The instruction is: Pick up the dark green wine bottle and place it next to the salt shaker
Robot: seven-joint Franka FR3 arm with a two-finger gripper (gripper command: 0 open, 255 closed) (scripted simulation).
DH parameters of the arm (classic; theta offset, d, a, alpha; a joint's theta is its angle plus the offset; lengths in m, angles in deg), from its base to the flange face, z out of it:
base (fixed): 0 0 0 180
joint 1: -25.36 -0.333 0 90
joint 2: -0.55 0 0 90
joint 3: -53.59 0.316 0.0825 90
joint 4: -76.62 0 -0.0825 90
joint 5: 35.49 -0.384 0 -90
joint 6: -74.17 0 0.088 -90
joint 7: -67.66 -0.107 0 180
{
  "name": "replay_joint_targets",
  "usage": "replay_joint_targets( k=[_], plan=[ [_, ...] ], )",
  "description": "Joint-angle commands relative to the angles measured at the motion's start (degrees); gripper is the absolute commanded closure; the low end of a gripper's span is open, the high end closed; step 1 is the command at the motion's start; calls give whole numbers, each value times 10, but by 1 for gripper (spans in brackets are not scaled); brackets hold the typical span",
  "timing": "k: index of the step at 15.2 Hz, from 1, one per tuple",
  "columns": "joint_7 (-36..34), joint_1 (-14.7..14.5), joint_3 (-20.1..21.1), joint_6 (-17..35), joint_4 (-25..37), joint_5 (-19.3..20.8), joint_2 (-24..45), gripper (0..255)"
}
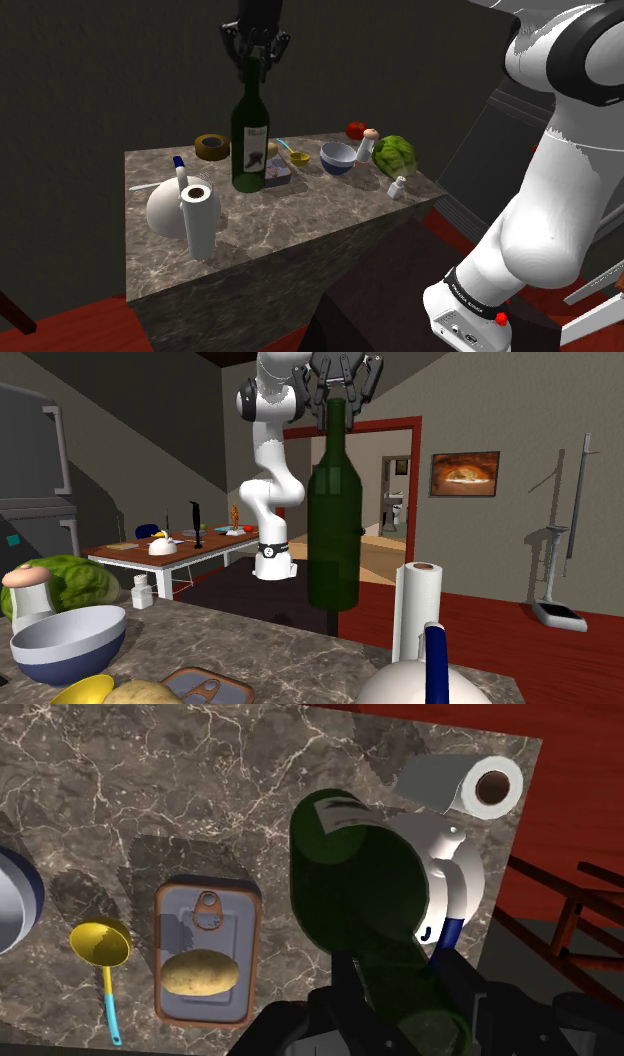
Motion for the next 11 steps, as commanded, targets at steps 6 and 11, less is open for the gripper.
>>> replay_joint_targets(
  k=[6, 11],
  plan=[
    [45, 37, -11, -21, -37, -33, -67, 255],
    [108, 76, -38, -38, -90, -69, -146, 255]
  ],
)
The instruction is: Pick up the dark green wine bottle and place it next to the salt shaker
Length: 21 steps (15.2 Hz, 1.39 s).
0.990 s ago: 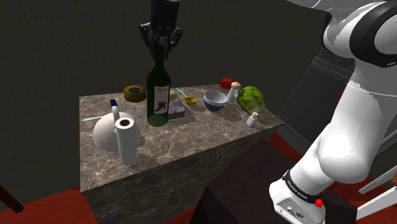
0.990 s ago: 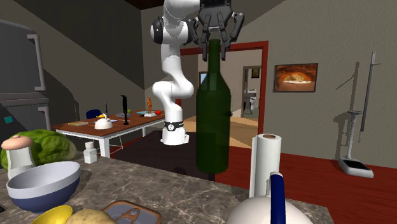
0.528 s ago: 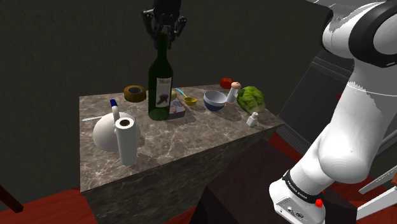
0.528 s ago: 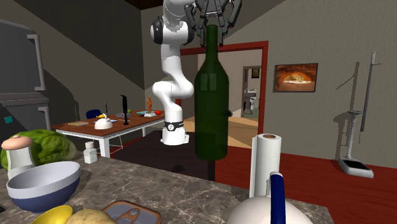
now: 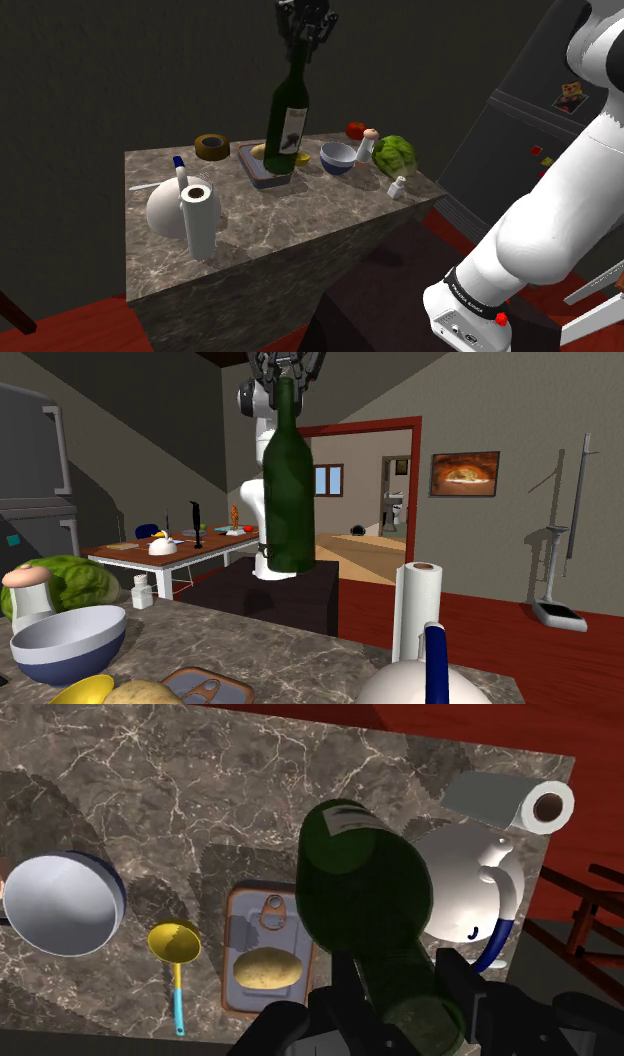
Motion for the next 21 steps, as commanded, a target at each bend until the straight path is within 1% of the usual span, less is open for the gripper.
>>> replay_joint_targets(
  k=[1, 6, 11, 16, 21],
  plan=[
    [25, 13, -12, -12, -13, -13, -29, 255],
    [90, 42, -49, -43, -37, -34, -87, 255],
    [154, 66, -90, -80, -41, -45, -129, 255],
    [218, 89, -133, -122, -25, -46, -154, 255],
    [284, 111, -177, -167, 12, -42, -162, 255]
  ],
)
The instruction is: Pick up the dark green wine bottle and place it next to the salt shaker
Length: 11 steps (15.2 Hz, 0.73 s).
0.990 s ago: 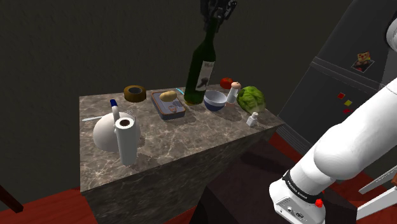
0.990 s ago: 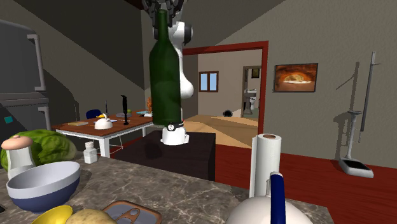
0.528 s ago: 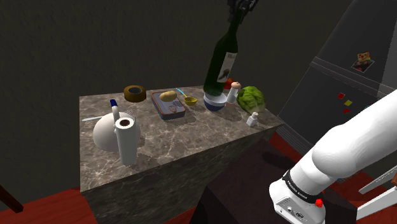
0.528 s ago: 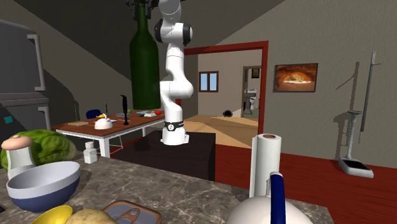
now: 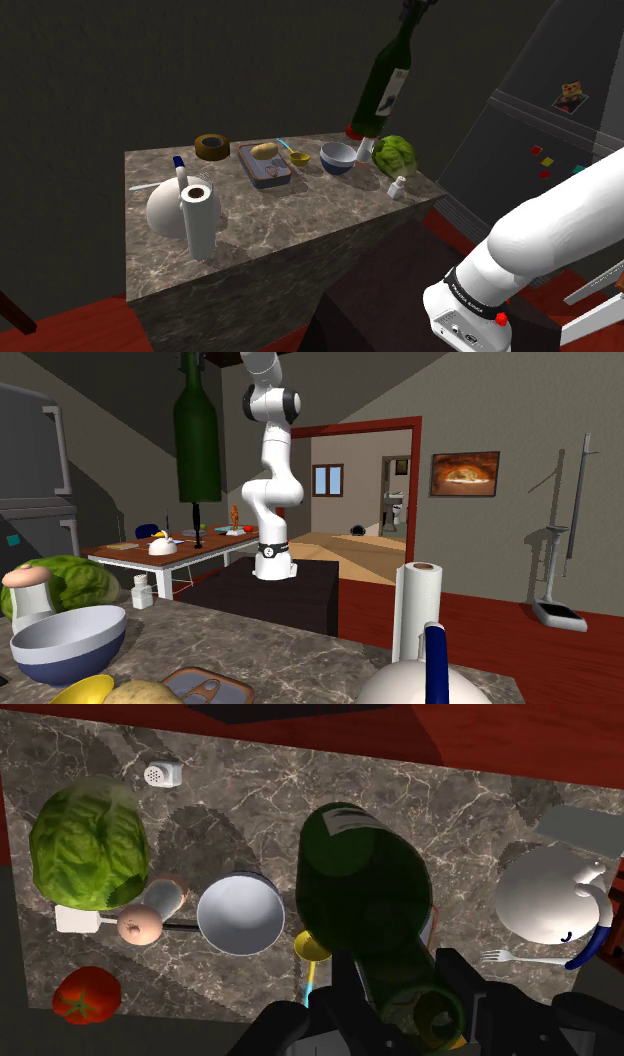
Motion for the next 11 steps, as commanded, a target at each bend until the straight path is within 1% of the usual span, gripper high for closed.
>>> replay_joint_targets(
  k=[1, 6, 11],
  plan=[
    [29, 9, -19, -20, 15, 2, -5, 255],
    [99, 32, -66, -71, 80, 6, 11, 255],
    [175, 58, -117, -130, 178, 6, 52, 255]
  ],
)
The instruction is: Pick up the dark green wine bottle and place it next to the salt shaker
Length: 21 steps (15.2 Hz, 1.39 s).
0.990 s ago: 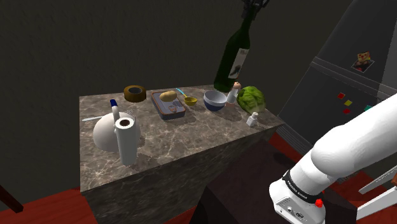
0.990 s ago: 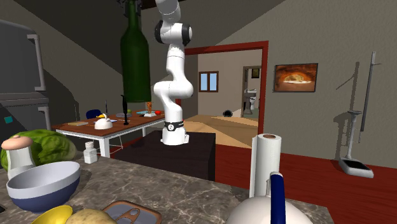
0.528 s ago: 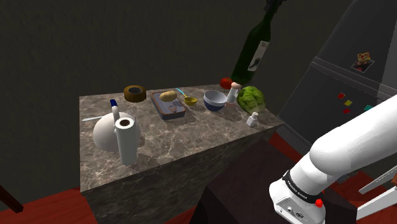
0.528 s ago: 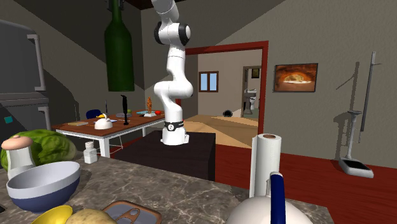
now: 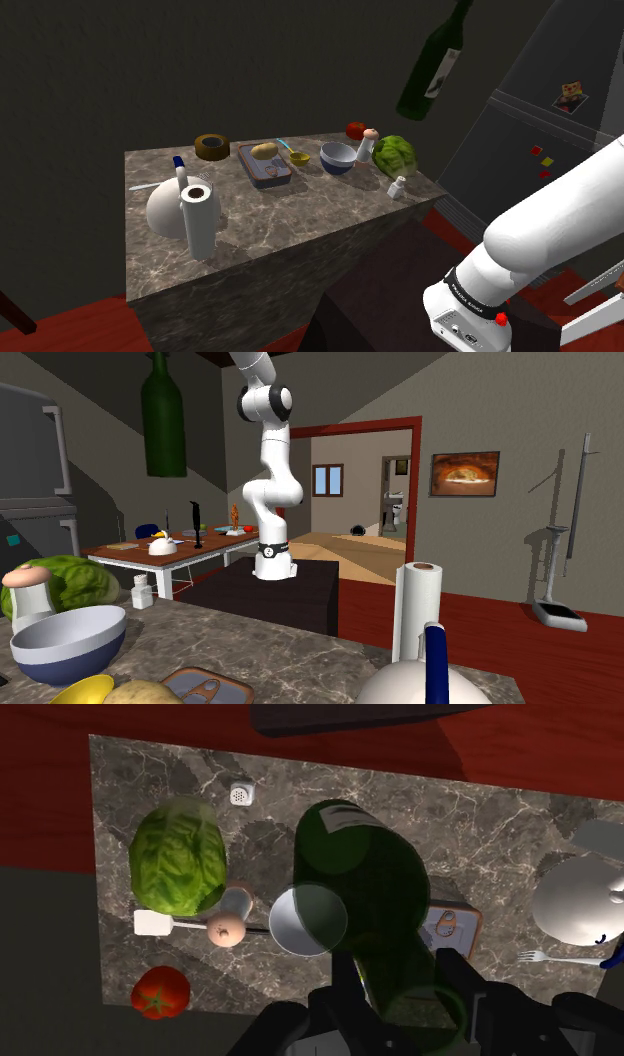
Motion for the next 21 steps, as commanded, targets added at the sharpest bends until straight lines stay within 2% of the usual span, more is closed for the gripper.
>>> replay_joint_targets(
  k=[1, 2, 10, 21],
  plan=[
    [38, 14, -25, -24, 43, -2, 20, 255],
    [68, 26, -46, -51, 94, -8, 46, 255],
    [60, 23, -33, 45, -83, 7, -36, 255],
    [54, 24, -26, 146, -253, 16, -106, 255]
  ],
)
